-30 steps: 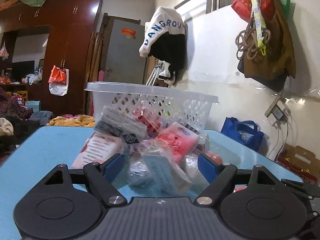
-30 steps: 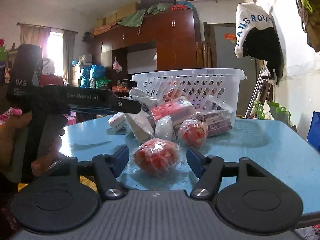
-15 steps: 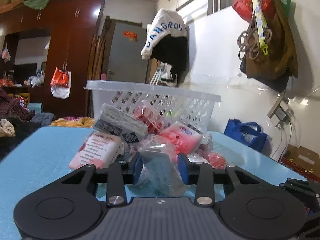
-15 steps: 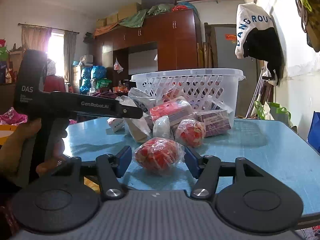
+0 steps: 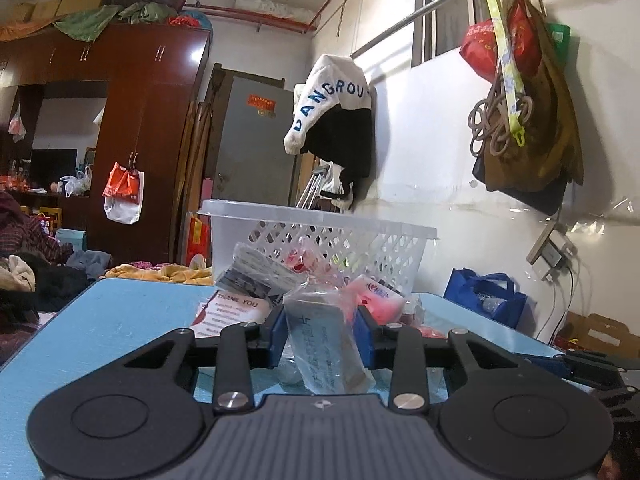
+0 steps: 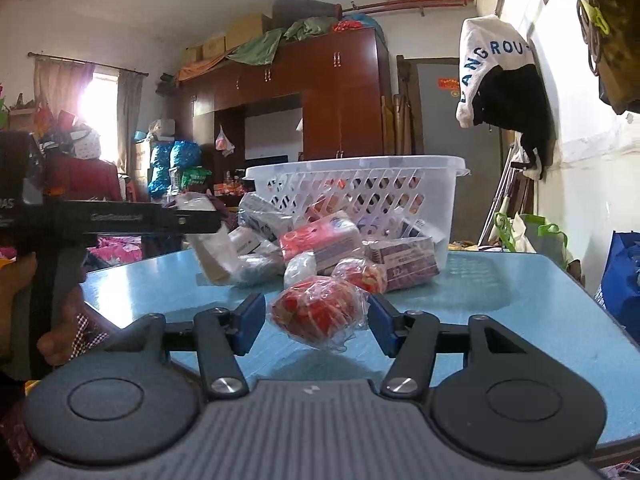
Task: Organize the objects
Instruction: 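Grasp a clear blue-label packet with the left tool while the right tool grasps a red-wrapped ball, then carry both items over the white basket and open both tools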
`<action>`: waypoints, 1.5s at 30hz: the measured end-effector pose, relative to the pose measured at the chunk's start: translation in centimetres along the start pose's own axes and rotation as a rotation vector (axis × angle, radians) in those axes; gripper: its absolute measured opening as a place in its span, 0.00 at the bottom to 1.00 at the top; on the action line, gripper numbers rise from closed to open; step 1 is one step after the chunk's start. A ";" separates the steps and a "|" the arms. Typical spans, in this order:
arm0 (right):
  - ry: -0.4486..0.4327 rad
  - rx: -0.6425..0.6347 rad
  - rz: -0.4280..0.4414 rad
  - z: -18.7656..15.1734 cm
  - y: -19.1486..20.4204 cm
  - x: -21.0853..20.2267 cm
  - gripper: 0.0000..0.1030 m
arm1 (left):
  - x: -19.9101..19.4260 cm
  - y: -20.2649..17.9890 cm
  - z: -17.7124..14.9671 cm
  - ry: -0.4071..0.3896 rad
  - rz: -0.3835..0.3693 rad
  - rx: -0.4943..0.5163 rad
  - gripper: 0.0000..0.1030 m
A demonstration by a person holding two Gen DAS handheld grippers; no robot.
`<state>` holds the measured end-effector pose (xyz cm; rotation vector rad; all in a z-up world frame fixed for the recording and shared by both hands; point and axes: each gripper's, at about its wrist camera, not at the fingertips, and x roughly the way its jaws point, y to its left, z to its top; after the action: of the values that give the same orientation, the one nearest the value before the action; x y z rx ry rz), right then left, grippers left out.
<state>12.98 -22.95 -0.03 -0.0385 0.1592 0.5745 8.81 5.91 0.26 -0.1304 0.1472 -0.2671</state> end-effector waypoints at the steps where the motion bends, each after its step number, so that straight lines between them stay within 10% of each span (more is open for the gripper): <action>1: -0.001 -0.001 -0.003 0.1 0.0 0.0 0.58 | 0.0 0.1 0.0 -0.001 -0.001 -0.002 0.38; 27: -0.036 0.028 -0.036 3.0 -0.8 1.3 0.57 | -0.7 0.5 0.8 -0.028 -0.030 -0.027 0.38; 45: -0.093 -0.033 -0.101 14.7 -1.9 6.7 0.57 | 3.1 3.3 11.7 -0.098 -0.011 -0.110 0.38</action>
<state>21.58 -19.75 13.40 -0.0517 0.0573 0.4772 14.45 9.51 10.83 -0.2530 0.0641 -0.2634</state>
